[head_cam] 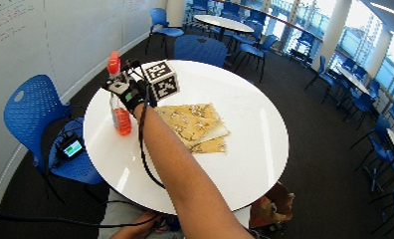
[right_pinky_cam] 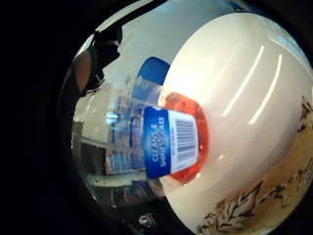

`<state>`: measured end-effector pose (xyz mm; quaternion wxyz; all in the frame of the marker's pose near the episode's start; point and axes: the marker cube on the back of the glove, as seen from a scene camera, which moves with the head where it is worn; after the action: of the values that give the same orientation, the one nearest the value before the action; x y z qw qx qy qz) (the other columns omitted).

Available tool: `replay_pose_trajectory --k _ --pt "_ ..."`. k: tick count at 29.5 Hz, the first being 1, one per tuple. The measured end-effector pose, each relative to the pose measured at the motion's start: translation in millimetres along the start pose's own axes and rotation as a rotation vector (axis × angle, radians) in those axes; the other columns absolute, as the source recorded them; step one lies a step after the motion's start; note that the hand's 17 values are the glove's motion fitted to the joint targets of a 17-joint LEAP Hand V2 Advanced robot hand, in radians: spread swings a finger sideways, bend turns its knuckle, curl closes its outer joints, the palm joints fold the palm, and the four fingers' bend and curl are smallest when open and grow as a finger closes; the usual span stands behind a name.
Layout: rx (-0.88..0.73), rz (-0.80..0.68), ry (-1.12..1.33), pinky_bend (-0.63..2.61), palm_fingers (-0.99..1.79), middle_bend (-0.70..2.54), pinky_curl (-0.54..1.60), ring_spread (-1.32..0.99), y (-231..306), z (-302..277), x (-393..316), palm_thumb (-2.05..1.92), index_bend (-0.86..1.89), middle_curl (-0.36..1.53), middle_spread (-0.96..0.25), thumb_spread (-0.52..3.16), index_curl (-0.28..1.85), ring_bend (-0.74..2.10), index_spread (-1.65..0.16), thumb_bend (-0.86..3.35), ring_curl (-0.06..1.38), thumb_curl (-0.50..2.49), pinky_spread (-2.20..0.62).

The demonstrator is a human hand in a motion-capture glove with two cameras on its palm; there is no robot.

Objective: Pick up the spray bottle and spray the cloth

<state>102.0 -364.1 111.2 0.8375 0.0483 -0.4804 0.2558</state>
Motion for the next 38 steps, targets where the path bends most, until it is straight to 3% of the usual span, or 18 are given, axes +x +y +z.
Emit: replay_pose_trajectory --k 8,13,16,27,38 --pt "-0.010 0.006 0.062 0.18 0.63 0.45 0.24 -0.17 11 -4 8 0.79 0.08 0.47 -0.18 0.77 0.46 0.44 -0.34 -0.06 0.44 0.68 0.09" --pt "0.018 -0.051 0.226 0.37 0.10 0.25 0.31 -0.11 32 -17 10 0.64 -0.03 0.41 -0.09 0.83 0.36 0.42 -0.37 -0.09 0.44 0.59 0.15" --pt "0.039 -0.114 0.354 0.43 0.01 0.20 0.32 -0.09 47 -26 3 0.57 0.02 0.38 -0.04 0.85 0.31 0.39 -0.38 -0.08 0.41 0.55 0.17" --pt "0.014 -0.377 0.569 0.47 0.02 0.20 0.33 -0.05 123 -49 -50 0.50 0.13 0.36 0.01 0.89 0.24 0.37 -0.40 -0.05 0.35 0.45 0.19" --pt "-0.114 -0.459 0.775 0.37 0.11 0.26 0.31 -0.03 174 -39 -71 0.47 0.15 0.37 -0.02 0.90 0.24 0.37 -0.43 -0.04 0.33 0.40 0.20"
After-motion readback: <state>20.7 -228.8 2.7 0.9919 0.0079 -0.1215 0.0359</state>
